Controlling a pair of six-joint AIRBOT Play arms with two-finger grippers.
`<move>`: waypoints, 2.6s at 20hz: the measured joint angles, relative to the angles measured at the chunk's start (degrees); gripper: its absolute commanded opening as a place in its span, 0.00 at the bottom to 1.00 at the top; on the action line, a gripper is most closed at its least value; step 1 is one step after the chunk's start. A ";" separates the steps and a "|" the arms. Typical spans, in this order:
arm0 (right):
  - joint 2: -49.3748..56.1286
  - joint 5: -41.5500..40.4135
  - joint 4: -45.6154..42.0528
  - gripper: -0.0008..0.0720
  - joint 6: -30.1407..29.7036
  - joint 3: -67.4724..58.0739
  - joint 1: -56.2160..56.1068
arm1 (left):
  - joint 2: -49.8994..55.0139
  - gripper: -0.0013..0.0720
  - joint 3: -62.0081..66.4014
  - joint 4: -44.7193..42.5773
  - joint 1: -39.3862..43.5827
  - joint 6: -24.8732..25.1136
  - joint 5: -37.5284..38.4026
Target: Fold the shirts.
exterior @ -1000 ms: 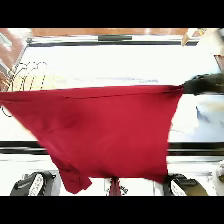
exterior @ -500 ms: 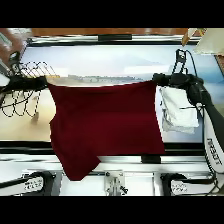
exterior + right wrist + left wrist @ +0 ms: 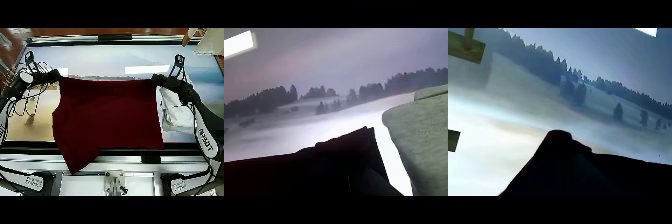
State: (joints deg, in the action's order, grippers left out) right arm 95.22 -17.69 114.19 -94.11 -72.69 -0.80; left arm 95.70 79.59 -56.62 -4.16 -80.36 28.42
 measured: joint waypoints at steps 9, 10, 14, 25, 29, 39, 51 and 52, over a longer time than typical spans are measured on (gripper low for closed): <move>-3.37 -17.81 -7.13 0.12 0.24 0.00 0.02 | 0.02 0.06 0.28 -4.26 -0.81 3.67 24.70; -4.04 -20.81 -8.44 0.12 0.46 0.00 0.02 | -0.04 0.06 0.28 -6.01 -0.92 4.15 29.51; -4.46 -34.42 -11.69 0.12 1.38 0.02 0.04 | -0.20 0.06 0.28 -12.33 -1.44 5.55 44.68; -3.17 -42.88 -18.86 0.12 3.06 0.07 0.02 | -0.28 0.06 0.28 -13.79 -5.18 5.46 51.63; -3.17 -42.29 -19.67 0.12 4.35 0.07 0.02 | -0.11 0.06 0.20 -11.96 -5.55 5.18 51.04; -6.73 -53.00 -18.47 0.71 2.01 -0.94 0.39 | -2.78 0.82 1.14 -9.75 -6.29 -0.52 56.87; -23.78 -64.50 -9.66 0.71 -4.31 10.78 15.91 | -34.53 0.83 -43.60 -6.10 -15.96 0.26 52.33; -24.13 -63.80 -9.16 0.71 -4.44 11.15 16.22 | -35.80 0.83 -46.47 -5.97 -16.31 1.05 51.10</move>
State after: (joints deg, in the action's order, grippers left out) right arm 71.09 -81.49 105.03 -98.54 -61.54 15.42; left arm 59.90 33.12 -62.59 -20.47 -79.31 79.53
